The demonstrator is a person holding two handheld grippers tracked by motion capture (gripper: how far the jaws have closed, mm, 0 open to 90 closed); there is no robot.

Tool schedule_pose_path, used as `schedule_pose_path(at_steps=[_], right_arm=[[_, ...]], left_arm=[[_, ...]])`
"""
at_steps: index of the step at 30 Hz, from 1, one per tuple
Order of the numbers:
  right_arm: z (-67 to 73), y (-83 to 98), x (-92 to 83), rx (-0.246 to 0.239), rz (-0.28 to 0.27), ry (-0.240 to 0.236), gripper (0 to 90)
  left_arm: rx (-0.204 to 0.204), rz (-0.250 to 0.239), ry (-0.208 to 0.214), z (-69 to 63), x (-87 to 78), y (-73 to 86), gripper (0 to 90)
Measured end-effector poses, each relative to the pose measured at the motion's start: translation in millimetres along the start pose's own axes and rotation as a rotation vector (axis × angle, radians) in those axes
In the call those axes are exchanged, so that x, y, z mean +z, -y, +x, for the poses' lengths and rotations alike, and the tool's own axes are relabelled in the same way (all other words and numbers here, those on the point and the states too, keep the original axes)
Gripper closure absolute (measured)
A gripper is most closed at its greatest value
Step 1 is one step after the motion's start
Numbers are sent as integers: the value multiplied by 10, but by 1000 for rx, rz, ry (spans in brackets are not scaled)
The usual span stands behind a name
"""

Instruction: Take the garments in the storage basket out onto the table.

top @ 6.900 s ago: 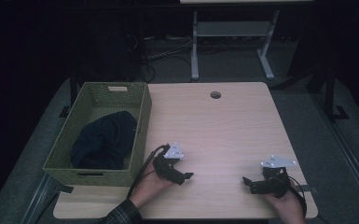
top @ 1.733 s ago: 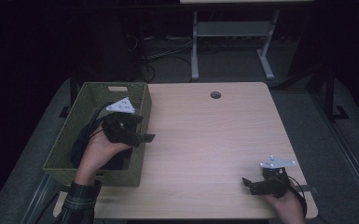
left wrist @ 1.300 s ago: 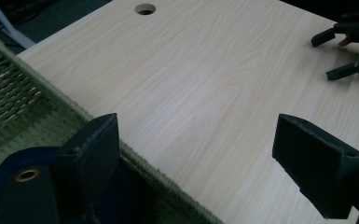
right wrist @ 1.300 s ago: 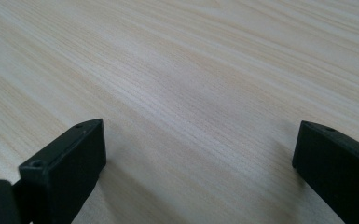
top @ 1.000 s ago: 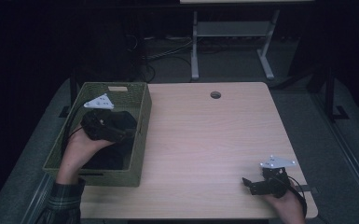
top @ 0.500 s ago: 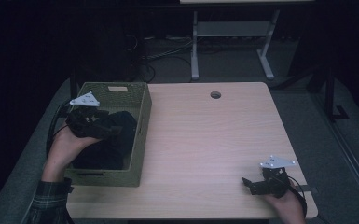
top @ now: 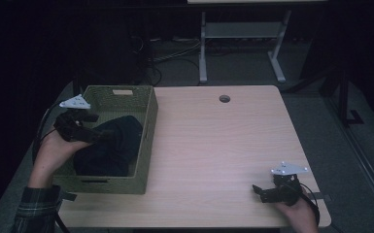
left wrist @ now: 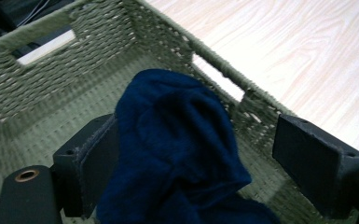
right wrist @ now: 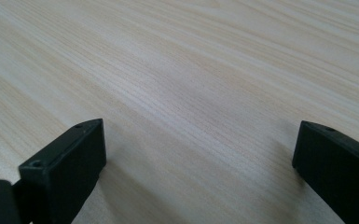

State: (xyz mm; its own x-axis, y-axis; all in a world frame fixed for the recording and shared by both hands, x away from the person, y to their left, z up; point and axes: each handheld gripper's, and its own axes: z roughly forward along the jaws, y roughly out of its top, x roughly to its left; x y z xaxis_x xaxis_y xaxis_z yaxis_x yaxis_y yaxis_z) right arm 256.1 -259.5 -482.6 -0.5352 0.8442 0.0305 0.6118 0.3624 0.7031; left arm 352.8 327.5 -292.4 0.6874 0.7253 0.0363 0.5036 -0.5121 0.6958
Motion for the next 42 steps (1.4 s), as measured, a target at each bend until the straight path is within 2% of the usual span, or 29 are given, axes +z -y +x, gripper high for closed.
schedule_pose_path(at_steps=[6, 11, 15, 23, 33, 42], right_arm=[[-1, 0, 0, -1, 0, 0, 24], [0, 0, 0, 0, 1, -1, 24], [0, 1, 0, 1, 2, -1, 24], [-1, 0, 0, -2, 0, 0, 24], [-1, 0, 0, -1, 1, -1, 24], [-1, 0, 0, -1, 1, -1, 24]], left_arm=[[-17, 28, -25, 90, 9, 60, 146], [-27, 43, -28, 125, 39, 86, 146], [-46, 77, -44, 191, 84, 132, 146], [-60, 123, -33, 251, 176, 199, 146], [-69, 191, -26, 254, 353, 286, 150], [-67, 231, -11, 242, 437, 325, 227]])
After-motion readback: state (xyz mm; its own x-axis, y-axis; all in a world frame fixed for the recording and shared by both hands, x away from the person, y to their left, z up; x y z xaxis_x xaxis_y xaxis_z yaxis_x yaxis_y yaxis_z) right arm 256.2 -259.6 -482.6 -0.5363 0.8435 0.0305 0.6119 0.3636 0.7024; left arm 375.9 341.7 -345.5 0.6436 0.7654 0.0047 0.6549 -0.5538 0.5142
